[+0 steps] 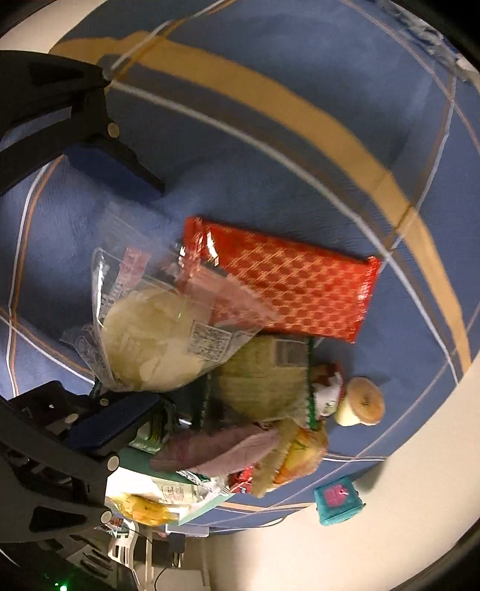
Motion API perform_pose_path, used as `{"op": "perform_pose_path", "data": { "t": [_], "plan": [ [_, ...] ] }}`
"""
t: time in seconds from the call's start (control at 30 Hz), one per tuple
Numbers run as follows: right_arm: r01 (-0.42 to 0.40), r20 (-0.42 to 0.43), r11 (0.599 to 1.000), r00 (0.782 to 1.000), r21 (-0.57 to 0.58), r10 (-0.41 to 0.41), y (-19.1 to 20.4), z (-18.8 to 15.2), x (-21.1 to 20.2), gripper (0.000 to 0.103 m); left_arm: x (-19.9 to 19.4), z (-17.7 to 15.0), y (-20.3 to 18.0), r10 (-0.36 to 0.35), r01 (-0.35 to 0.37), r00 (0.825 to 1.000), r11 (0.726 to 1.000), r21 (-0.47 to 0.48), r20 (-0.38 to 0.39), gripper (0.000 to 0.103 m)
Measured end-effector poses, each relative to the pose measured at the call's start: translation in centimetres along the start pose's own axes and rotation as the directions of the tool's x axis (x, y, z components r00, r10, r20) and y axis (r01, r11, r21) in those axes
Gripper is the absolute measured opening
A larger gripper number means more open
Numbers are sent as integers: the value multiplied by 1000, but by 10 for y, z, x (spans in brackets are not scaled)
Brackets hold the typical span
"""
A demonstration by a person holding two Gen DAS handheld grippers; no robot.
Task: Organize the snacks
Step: 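Grasp the green biscuit packet with the right tool while the left grasps the clear bun bag, then carry the green packet with the right tool while the left carries the bun bag over the tray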
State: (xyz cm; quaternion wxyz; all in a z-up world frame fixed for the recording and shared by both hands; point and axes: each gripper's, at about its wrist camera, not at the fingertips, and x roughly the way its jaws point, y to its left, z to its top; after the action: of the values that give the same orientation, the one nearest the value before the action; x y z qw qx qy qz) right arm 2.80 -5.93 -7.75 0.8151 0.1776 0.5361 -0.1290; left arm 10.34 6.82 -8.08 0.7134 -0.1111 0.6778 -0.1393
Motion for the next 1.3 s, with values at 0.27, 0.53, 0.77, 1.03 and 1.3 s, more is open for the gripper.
{"op": "perform_pose_path", "data": {
  "t": [0.27, 0.53, 0.77, 1.03, 1.3],
  "plan": [
    [-13, -7, 1000, 1000, -12, 13, 0, -4, 1, 28, -3, -7, -10, -86, 86, 996, 996, -18, 7, 68],
    [-43, -2, 999, 999, 0, 43, -11, -3, -13, 26, -21, -12, -16, -88, 88, 994, 996, -7, 63, 53],
    [-74, 37, 997, 997, -2, 74, -19, 5, -41, 26, -48, -11, -18, -93, 94, 987, 996, -4, 132, 52],
    [-107, 94, 994, 990, -1, 107, -22, -1, -77, 26, -85, -14, -14, -108, 111, 964, 994, 1, 242, 52],
    [-99, 103, 995, 990, 11, 98, -33, -3, -84, 26, -87, -17, -19, -122, 126, 959, 992, -2, 257, 52]
  ]
}}
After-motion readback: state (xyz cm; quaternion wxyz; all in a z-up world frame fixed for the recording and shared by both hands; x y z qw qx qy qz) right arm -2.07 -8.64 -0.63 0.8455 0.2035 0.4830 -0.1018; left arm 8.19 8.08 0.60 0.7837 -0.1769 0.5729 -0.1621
